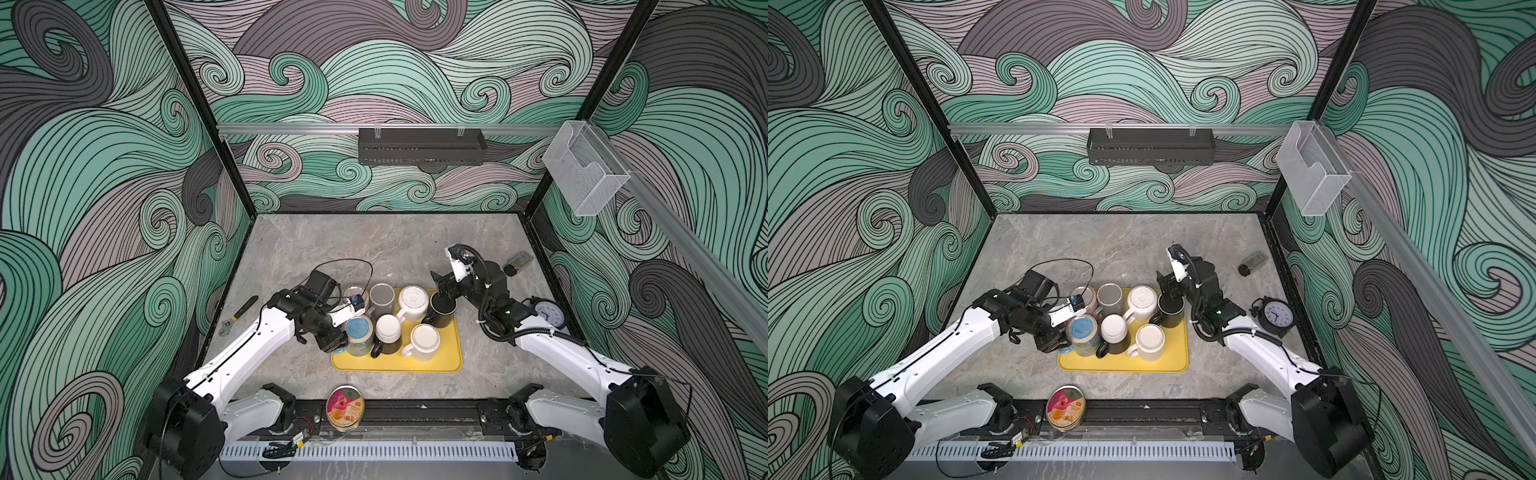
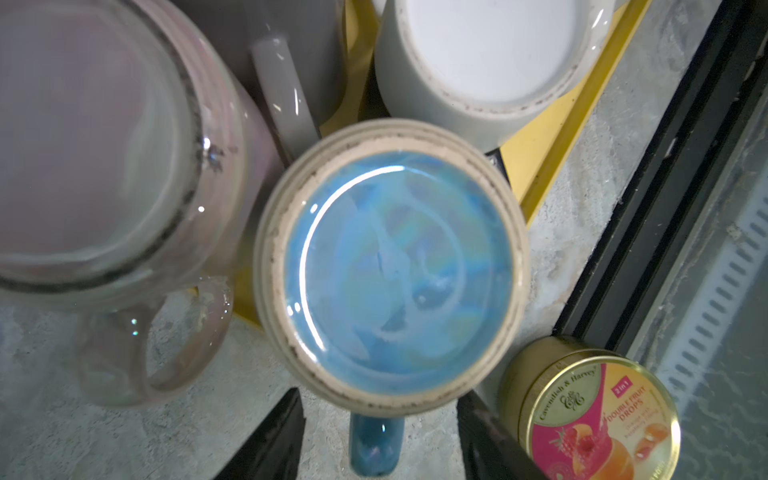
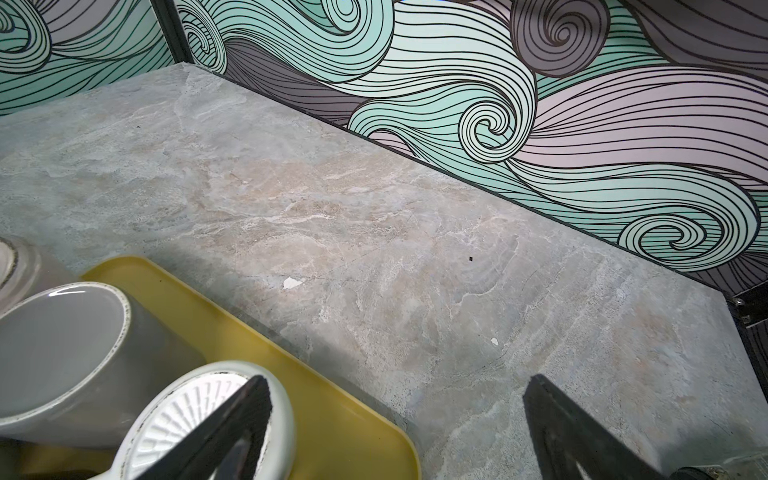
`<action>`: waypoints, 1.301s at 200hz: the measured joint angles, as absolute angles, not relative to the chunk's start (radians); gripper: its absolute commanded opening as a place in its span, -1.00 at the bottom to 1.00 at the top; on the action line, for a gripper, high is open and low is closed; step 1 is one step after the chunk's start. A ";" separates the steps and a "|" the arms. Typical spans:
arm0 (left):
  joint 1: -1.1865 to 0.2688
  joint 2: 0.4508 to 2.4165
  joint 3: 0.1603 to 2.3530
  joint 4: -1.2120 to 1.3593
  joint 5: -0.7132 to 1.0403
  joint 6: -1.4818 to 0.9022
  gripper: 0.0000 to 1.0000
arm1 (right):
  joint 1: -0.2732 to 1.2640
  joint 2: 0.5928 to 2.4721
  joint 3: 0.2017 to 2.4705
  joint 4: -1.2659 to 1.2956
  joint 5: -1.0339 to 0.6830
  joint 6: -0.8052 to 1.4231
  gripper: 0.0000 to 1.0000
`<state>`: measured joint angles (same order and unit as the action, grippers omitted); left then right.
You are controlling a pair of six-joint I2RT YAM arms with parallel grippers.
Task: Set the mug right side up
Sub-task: 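Grasp the light-blue butterfly mug with the left gripper and lift it off the tray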
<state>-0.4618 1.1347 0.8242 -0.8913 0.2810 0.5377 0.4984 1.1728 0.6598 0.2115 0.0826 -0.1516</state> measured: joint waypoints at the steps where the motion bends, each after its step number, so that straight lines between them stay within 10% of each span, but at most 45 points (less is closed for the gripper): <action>1: -0.462 1.135 0.823 -0.891 0.281 0.537 0.25 | 0.498 1.173 0.660 0.212 0.083 -0.151 0.90; 107: -0.469 1.185 0.757 -0.812 0.255 0.502 -0.08 | 0.500 1.171 0.664 0.205 0.117 -0.145 0.83; 206: -0.479 1.259 0.771 -0.799 0.248 0.514 -1.00 | 0.500 1.171 0.664 0.205 0.140 -0.141 0.83; 260: -0.480 1.228 0.772 -0.818 0.234 0.514 -1.00 | 0.500 1.161 0.664 0.204 0.139 -0.134 0.82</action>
<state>-0.4805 1.2282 0.7719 -0.8177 0.2337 0.5137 0.5003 1.1614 0.6636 0.2043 0.1387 -0.1341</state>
